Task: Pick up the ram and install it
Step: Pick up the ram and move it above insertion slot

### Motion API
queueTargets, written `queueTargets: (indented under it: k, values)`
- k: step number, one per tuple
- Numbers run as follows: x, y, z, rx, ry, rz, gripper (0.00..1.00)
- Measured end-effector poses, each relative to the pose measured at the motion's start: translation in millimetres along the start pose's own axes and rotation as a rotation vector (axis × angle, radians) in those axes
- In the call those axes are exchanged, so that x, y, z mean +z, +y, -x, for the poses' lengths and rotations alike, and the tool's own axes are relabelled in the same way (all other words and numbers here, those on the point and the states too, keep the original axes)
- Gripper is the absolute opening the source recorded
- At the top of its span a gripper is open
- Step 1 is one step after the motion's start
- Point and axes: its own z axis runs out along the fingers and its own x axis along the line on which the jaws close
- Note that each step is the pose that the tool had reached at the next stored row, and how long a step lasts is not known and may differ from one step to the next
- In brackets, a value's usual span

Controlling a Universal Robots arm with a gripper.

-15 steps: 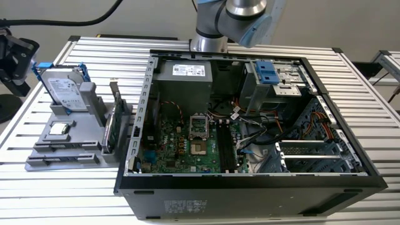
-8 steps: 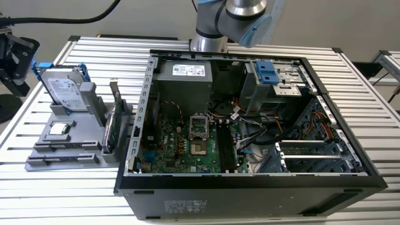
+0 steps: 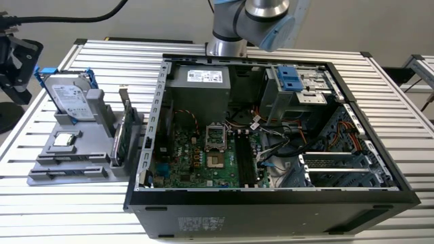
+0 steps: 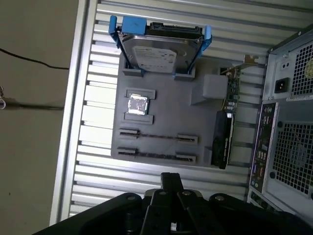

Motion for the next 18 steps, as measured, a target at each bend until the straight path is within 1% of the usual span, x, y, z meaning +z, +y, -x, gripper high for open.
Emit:
queueTargets:
  k: [10,15,18]
  values:
    - [0.3,0.0,0.0,-0.069,0.0033,0.0006,0.0]
    - [0.4,0.0,0.0,-0.109,0.0052,0.001,0.0]
    - [0.6,0.0,0.0,-0.141,0.0068,0.0013,0.0]
